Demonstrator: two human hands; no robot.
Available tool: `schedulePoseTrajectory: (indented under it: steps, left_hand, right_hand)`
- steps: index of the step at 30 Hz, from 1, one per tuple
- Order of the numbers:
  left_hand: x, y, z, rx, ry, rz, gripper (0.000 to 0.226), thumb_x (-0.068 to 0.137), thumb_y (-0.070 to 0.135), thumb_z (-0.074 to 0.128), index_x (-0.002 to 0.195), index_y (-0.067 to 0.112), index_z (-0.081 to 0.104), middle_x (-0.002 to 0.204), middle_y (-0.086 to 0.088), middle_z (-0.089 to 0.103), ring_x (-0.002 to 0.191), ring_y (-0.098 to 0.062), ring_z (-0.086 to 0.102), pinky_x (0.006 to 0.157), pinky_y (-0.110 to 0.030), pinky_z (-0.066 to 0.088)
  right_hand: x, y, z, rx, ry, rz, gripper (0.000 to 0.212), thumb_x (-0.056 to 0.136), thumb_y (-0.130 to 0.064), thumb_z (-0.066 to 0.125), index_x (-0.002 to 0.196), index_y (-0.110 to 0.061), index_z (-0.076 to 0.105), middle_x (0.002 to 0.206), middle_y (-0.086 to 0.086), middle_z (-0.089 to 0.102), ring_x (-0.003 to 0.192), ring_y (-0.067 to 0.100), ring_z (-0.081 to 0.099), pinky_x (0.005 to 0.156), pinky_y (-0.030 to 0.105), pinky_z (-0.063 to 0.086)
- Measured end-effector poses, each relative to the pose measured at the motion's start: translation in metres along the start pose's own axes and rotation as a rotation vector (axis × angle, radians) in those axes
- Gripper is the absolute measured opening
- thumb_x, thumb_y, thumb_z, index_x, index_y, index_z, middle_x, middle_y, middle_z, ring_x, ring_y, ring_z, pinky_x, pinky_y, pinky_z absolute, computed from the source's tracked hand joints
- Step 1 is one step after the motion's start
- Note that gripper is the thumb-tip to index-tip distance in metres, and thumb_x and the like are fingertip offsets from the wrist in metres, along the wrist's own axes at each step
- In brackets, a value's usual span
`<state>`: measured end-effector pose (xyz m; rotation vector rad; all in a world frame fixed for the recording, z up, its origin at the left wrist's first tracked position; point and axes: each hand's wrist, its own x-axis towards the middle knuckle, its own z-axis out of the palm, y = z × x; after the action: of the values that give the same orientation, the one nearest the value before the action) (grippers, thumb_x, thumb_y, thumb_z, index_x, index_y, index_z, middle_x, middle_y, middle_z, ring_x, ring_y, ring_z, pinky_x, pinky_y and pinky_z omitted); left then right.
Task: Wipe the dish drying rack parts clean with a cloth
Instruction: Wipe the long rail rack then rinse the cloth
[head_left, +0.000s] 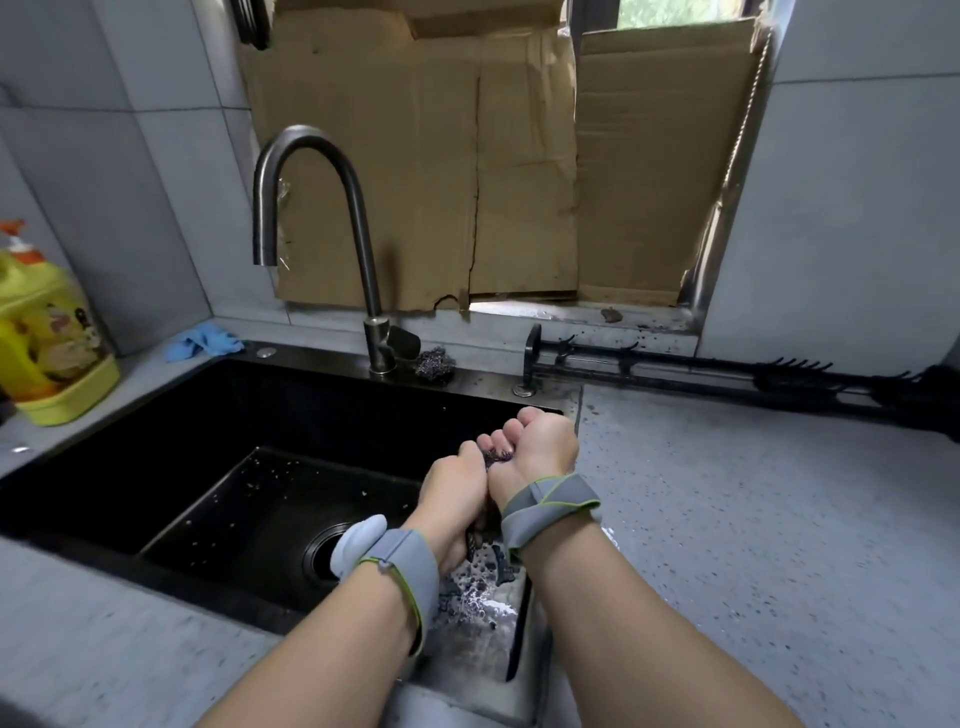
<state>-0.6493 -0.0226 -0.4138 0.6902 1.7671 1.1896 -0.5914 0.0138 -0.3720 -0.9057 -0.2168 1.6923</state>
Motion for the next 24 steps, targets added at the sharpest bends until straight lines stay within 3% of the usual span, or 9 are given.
schedulePoseTrajectory:
  steps: [6,10,15,17,19,21,23,24]
  left_hand:
    - [-0.001,0.003,-0.003,-0.158,-0.077,-0.117,0.042,0.100,0.037,0.032,0.064,0.017,0.036,0.045,0.000,0.030,0.032,-0.012,0.022,0.041,-0.016,0.020]
    - [-0.005,0.006,-0.006,-0.217,-0.113,-0.121,0.037,0.099,0.035,0.035,0.064,0.023,0.030,0.048,0.003,0.024,0.037,-0.009,0.016,0.040,-0.013,0.016]
    - [-0.009,0.018,-0.018,-0.260,-0.224,-0.162,0.050,0.096,0.056,0.046,0.063,0.019,0.040,0.047,0.006,0.025,0.036,-0.007,0.014,0.039,-0.011,0.013]
    - [-0.010,0.023,-0.024,-0.244,-0.218,-0.118,0.049,0.099,0.057,0.047,0.072,0.016,0.050,0.045,0.007,0.032,0.035,-0.005,0.018,0.037,-0.012,0.015]
    - [-0.008,0.026,-0.029,-0.225,-0.144,-0.028,0.041,0.101,0.049,0.049,0.075,0.018,0.053,0.047,0.006,0.033,0.036,-0.007,0.024,0.037,-0.013,0.020]
    - [-0.003,0.029,-0.032,-0.035,0.010,0.200,0.041,0.103,0.044,0.048,0.074,0.016,0.055,0.054,0.004,0.041,0.045,-0.017,0.041,0.045,-0.022,0.033]
    - [0.004,0.031,-0.034,0.362,0.229,0.498,0.039,0.104,0.043,0.044,0.081,0.015,0.059,0.073,0.000,0.058,0.075,-0.029,0.059,0.065,-0.034,0.041]
    - [0.007,0.030,-0.034,0.530,0.295,0.622,0.035,0.104,0.042,0.042,0.090,0.017,0.061,0.086,-0.002,0.061,0.088,-0.031,0.060,0.073,-0.036,0.042]
  right_hand:
    - [0.004,0.002,0.003,-0.061,-0.136,-0.021,0.030,0.055,0.001,0.026,0.065,-0.023,0.012,0.051,-0.002,0.007,0.042,0.012,0.005,0.042,0.020,0.012]
    - [0.007,0.001,0.000,-0.094,-0.278,-0.054,0.028,0.065,0.005,0.021,0.051,-0.020,0.022,0.047,-0.002,0.013,0.038,0.011,0.009,0.044,0.021,0.013]
    - [0.011,-0.007,-0.003,-0.098,-0.426,-0.072,0.025,0.055,0.006,0.021,0.049,-0.016,0.032,0.042,0.000,0.018,0.037,0.014,0.019,0.049,0.026,0.031]
    - [0.011,-0.011,-0.005,-0.170,-0.429,-0.062,0.024,0.050,0.007,0.023,0.051,-0.011,0.038,0.040,0.004,0.026,0.041,0.020,0.036,0.059,0.032,0.043]
    - [0.010,-0.016,-0.012,-0.276,-0.432,-0.048,0.035,0.048,0.012,0.023,0.063,-0.002,0.052,0.052,0.015,0.051,0.065,0.033,0.060,0.080,0.044,0.052]
    - [0.017,-0.024,-0.021,-0.420,-0.397,-0.039,0.054,0.062,0.018,0.027,0.092,-0.001,0.068,0.097,0.019,0.071,0.096,0.035,0.066,0.099,0.051,0.048]
    - [0.018,-0.033,-0.029,-0.506,-0.356,0.051,0.041,0.086,0.002,0.041,0.115,-0.011,0.067,0.123,0.012,0.064,0.112,0.032,0.061,0.100,0.051,0.046]
    - [0.015,-0.036,-0.032,-0.506,-0.361,0.124,0.028,0.093,-0.013,0.048,0.116,-0.012,0.064,0.118,0.013,0.065,0.106,0.032,0.062,0.095,0.051,0.049]
